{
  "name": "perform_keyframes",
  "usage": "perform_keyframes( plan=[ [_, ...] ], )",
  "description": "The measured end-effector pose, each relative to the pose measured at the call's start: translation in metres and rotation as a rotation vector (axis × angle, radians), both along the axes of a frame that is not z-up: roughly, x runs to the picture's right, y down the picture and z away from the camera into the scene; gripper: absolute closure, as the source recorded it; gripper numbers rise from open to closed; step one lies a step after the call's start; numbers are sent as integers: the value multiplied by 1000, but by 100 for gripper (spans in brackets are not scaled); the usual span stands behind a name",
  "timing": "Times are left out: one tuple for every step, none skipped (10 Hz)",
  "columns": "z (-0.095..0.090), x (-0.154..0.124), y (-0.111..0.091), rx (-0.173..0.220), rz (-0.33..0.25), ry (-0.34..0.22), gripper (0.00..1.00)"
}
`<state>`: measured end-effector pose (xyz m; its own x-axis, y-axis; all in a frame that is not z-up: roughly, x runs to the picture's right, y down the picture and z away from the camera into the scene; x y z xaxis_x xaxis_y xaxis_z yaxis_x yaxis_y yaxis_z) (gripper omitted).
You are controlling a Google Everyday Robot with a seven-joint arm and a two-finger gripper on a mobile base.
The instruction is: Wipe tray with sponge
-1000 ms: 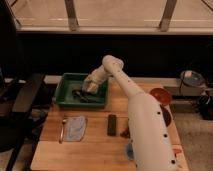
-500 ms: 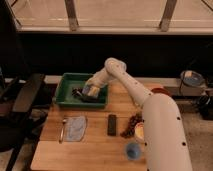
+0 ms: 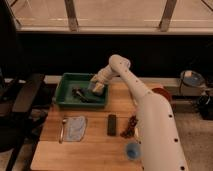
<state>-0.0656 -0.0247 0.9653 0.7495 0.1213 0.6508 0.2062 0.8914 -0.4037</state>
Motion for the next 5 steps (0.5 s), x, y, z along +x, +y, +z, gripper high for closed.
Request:
perform_keyframes(
  plan=[
    [3,-4,-5,11,0,-9,100],
    [4,-16,-10,27,-2,-34,100],
    [2,-23,-11,34,-2,-50,100],
    [-1,-27,-11,39,-3,-63,100],
    [-6,-33,-9,42,-5,-79,100]
  ],
)
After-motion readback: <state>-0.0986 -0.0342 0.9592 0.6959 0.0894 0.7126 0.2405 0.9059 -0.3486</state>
